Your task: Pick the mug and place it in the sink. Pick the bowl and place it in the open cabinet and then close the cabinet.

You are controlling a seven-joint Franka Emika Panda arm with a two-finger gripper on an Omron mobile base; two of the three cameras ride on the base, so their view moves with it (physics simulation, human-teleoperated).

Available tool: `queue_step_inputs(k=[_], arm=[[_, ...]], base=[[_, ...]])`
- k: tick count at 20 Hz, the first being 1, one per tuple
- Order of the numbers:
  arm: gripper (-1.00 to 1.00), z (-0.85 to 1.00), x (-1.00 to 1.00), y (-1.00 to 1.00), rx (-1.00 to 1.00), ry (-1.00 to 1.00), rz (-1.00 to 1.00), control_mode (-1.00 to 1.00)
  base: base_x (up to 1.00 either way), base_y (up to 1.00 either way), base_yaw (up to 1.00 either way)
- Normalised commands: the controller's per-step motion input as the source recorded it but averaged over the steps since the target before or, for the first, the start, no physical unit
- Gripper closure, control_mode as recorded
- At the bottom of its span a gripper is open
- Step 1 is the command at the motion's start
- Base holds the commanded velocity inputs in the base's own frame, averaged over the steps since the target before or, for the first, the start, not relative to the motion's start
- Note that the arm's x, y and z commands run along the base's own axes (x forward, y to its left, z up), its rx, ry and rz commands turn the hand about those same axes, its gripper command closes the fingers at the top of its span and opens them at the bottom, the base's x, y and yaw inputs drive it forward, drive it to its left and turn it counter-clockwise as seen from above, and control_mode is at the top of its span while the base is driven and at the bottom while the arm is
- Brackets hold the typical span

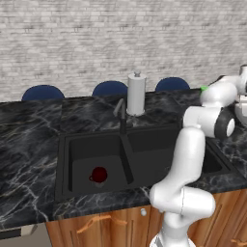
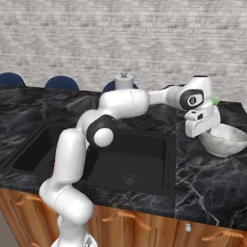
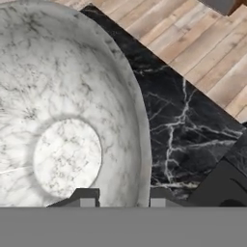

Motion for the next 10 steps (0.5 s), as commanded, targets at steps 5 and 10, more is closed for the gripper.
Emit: queue_step_inputs(k=[5,10], arm=[[1.00,0.57,-0.55,0.58,-0.04,-0.18,0.15,-1.00],[1.00,0.10,-0.82,1.00,-0.31,-0.14,0.07,-1.00]], base=[[0.00,0.00,0.00],[0.00,0.00,0.00]])
